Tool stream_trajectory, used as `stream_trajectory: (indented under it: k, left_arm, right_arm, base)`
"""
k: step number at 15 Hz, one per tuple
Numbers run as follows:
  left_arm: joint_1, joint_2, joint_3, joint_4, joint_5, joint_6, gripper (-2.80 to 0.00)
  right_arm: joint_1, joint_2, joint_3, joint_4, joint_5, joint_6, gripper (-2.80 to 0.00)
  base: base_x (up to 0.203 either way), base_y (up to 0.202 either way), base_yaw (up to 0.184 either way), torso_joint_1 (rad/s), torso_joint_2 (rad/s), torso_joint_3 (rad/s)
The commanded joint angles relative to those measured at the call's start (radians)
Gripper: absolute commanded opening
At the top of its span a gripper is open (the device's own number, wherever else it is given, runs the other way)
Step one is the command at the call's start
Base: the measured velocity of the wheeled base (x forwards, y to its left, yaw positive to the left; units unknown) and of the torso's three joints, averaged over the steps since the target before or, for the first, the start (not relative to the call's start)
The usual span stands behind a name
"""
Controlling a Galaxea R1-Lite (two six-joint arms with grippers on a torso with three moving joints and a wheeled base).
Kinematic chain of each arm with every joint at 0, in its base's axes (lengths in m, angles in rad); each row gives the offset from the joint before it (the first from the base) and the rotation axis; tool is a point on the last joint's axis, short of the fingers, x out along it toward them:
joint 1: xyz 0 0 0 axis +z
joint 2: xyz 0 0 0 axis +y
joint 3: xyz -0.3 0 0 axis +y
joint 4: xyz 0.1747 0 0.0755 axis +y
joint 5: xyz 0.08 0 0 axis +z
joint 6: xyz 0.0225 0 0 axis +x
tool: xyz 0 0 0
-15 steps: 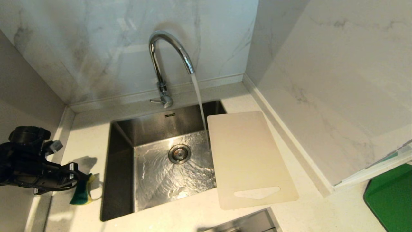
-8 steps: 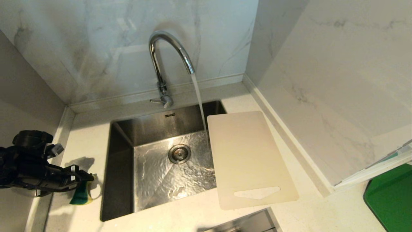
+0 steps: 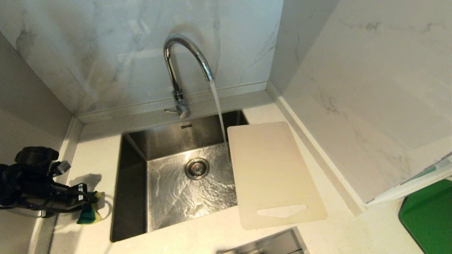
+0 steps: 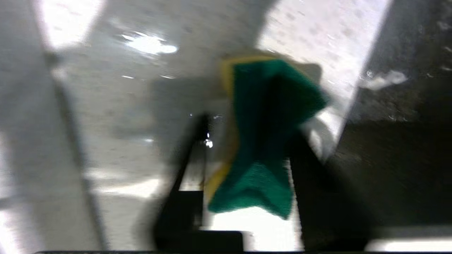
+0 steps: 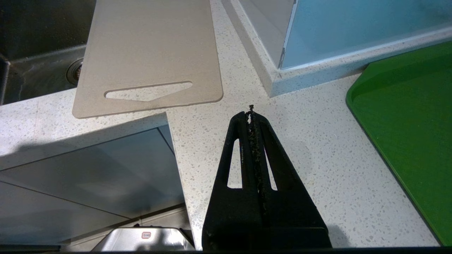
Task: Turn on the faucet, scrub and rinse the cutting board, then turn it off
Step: Pick up the cleaning cloth, then pick up the cutting board
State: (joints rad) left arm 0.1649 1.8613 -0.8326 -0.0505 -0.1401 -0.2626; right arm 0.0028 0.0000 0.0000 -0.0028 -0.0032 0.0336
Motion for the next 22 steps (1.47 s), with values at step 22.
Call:
stream_trajectory:
  k: [22]
  left_arm:
    - [-0.06,-0.413,-0.57,0.555,-0.086,-0.053,-2.8]
  right_arm:
    - [0.0,0.002,0.002,0.0,0.0,0.0,-2.8]
  base:
    - [0.0,0.0,0.0,0.0,0.0,0.0]
